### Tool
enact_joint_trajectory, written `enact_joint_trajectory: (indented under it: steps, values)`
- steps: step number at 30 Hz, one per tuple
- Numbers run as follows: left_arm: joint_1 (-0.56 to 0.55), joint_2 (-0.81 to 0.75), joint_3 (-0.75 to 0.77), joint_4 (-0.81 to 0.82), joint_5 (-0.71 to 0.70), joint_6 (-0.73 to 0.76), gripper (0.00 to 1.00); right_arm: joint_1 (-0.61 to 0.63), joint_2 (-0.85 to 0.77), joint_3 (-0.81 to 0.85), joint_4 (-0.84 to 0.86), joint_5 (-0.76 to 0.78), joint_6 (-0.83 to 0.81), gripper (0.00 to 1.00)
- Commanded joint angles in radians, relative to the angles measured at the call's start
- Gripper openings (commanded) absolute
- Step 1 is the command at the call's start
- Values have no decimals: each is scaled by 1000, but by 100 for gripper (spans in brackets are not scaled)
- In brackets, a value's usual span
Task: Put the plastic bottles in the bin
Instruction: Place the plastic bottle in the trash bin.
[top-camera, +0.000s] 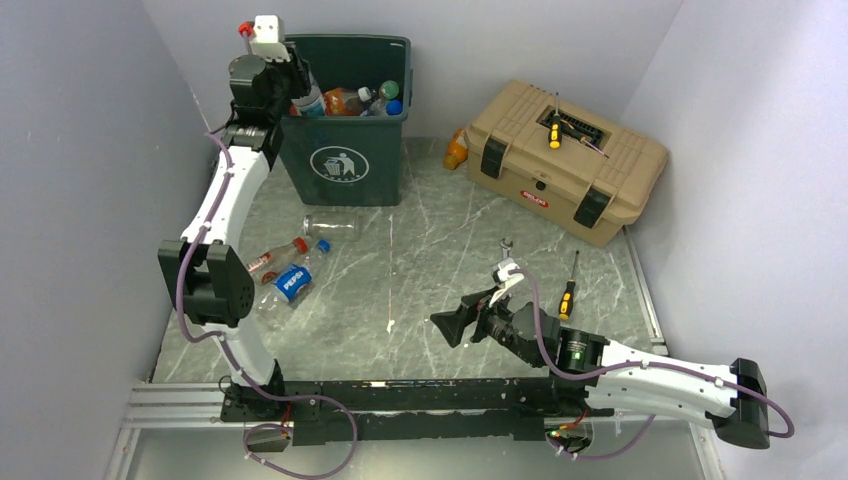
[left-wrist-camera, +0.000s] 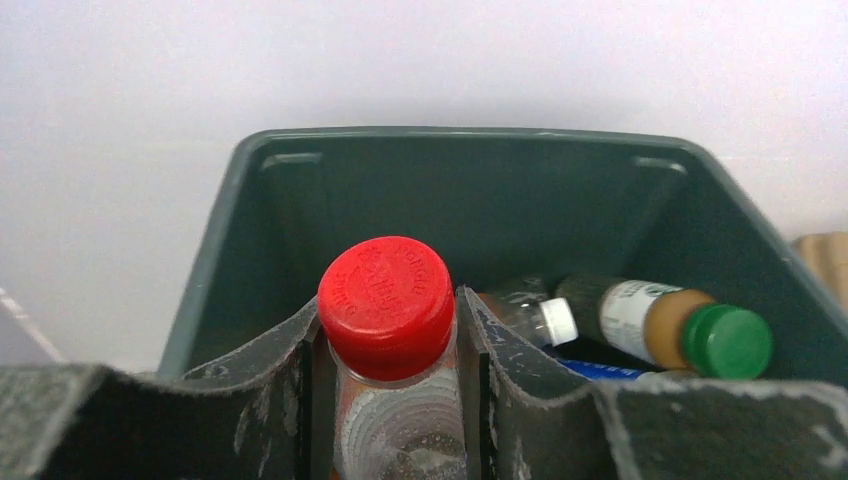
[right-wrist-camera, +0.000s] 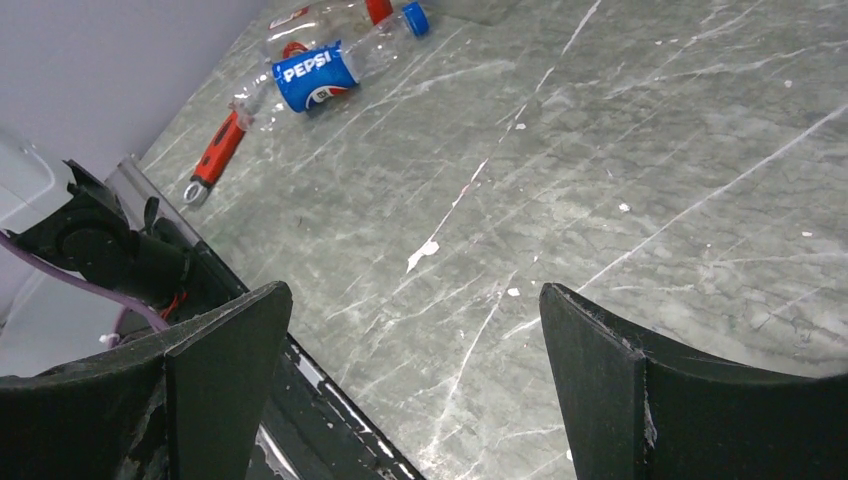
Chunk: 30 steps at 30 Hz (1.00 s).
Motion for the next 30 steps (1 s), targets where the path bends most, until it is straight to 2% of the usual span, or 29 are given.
enact_joint_trajectory:
  steps: [1, 5, 10, 13, 16, 19, 22, 26, 30]
  values:
    - [17, 60, -9, -70, 282, -194, 0, 2, -1, 44, 11, 29, -20, 100]
    - [17, 125, 67, -107, 453, -262, 0, 2, 3, 54, 3, 38, -26, 100]
    - [23, 106, 39, -4, 538, -311, 0, 2, 1, 54, -1, 48, -29, 100]
    - [23, 61, 43, -3, 458, -276, 0, 2, 1, 56, -4, 54, -33, 100]
    - [23, -5, 27, -14, 265, -171, 0, 2, 0, 57, -6, 60, -36, 100]
    - [27, -79, -46, 69, 71, -94, 0, 2, -3, 50, -4, 63, -32, 100]
    - [31, -97, -67, 138, -35, -33, 0, 2, -6, 39, -1, 67, -30, 100]
    - [33, -67, -108, 290, -87, 33, 0, 2, -9, 19, 5, 80, -32, 100]
    - [35, 53, -6, 219, 10, 30, 0, 2, 0, 10, 11, 88, -38, 100]
